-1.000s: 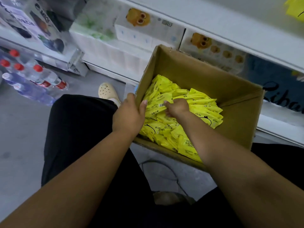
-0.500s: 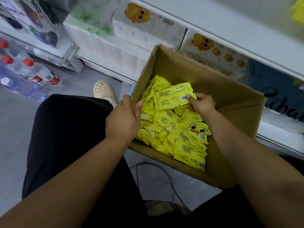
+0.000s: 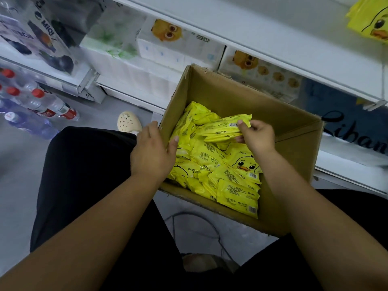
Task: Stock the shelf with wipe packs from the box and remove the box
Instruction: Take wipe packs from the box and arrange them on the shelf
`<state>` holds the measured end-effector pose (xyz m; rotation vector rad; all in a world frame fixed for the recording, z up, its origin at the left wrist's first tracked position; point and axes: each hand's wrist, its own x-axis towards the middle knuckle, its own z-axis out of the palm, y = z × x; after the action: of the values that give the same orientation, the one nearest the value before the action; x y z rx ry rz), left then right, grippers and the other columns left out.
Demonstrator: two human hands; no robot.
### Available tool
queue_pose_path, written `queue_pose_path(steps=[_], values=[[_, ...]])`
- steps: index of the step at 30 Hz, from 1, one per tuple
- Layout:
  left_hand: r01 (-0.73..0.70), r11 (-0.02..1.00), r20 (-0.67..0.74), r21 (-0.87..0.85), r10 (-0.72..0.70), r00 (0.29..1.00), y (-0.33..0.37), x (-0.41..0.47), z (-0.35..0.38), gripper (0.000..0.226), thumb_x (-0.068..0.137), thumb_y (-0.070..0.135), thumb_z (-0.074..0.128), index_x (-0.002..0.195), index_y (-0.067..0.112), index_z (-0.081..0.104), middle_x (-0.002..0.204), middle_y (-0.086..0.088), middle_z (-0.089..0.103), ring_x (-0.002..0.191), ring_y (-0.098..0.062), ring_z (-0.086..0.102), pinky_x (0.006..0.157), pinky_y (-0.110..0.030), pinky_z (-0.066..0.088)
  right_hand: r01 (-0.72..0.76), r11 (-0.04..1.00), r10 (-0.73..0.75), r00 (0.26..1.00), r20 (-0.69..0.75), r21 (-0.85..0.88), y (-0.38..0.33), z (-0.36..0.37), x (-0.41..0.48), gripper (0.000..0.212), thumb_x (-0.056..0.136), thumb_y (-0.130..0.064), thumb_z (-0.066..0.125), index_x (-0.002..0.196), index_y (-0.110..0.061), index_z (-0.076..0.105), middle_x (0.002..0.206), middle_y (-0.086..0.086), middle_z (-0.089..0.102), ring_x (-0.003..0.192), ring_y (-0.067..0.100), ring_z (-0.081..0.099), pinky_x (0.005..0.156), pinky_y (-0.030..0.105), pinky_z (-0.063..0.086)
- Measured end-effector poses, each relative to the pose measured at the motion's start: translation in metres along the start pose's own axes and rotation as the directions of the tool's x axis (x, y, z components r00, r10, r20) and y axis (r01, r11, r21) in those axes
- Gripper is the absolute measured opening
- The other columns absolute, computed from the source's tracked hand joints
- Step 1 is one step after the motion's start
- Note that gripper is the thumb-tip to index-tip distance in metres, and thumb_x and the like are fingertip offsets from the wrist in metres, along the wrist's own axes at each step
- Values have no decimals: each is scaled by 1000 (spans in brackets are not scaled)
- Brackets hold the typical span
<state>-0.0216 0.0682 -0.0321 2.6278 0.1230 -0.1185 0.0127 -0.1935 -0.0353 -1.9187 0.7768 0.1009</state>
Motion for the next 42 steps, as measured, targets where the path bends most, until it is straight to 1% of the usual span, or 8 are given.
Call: queue_pose_path(steps=[3, 7, 12, 18, 27, 34, 38, 42], values=[[-280, 949, -114, -147, 266, 957, 10, -1, -5, 80, 91, 53, 67, 147, 4, 39, 153, -17, 41, 143, -35, 35, 117, -47, 31, -78, 975, 74, 997, 27, 208, -7, -18, -26, 27, 93, -23, 72, 107, -1, 66, 91, 11, 67, 57, 14, 68, 89, 42, 59], [-433, 851, 26, -298, 461, 887, 27, -17, -4, 89, 76, 70, 65, 145, 16, 49, 162, -2, 35, 151, -21, 27, 122, -26, 17, -176, 917, 152, 984, 95, 359, -6, -39, -67, 24, 92, -19, 73, 104, 2, 67, 92, 11, 68, 56, 12, 65, 75, 30, 56], [-254, 851, 342, -459, 433, 834, 45, -53, 8, 98, 66, 68, 79, 149, 28, 46, 164, 9, 31, 150, -7, 28, 118, -25, 27, -207, 867, 163, 977, 135, 453, -3, -52, -107, 27, 92, -17, 73, 107, 5, 66, 87, 16, 67, 55, 13, 65, 58, 21, 56], [-197, 802, 286, -564, 413, 864, 53, -62, 4, 59, 78, 35, 85, 133, 25, 66, 128, 8, 68, 121, -7, 61, 104, -26, 49, -220, 853, 147, 971, 187, 472, -11, -71, -131, 24, 95, -15, 68, 106, 6, 65, 88, 21, 70, 55, 16, 67, 57, 20, 59], [-215, 752, 117, -622, 361, 925, 61, -76, -3, 33, 80, 17, 86, 110, 22, 72, 101, 18, 68, 97, 0, 62, 81, -8, 45, -137, 889, 21, 966, 259, 437, -10, -84, -150, 32, 95, -27, 69, 108, 2, 65, 114, 18, 70, 77, 22, 73, 73, 29, 62], [28, 641, 202, -767, 200, 959, 60, -75, -27, 19, 84, 18, 83, 96, 25, 70, 81, 12, 74, 76, -10, 65, 72, -27, 52, 228, 972, -231, 971, 63, 57, 0, -112, -149, 29, 89, -37, 74, 112, -21, 69, 105, -8, 70, 85, 2, 63, 67, 12, 50], [172, 532, 295, -829, 156, 943, 63, -78, -34, 22, 85, 13, 80, 106, 15, 73, 92, 3, 79, 85, -15, 75, 77, -34, 60, 76, 990, -101, 971, 217, 123, 16, -106, -144, 37, 88, -53, 66, 116, -29, 67, 117, -11, 67, 109, 6, 62, 91, 29, 54], [234, 513, 351, -826, 144, 925, 66, -81, -30, 27, 84, 18, 82, 110, 15, 73, 105, -6, 78, 101, -28, 74, 94, -52, 58, 8, 959, -92, 955, 282, 284, 26, -88, -140, 43, 91, -52, 63, 108, -13, 72, 110, 0, 71, 105, 10, 62, 101, 36, 48]])
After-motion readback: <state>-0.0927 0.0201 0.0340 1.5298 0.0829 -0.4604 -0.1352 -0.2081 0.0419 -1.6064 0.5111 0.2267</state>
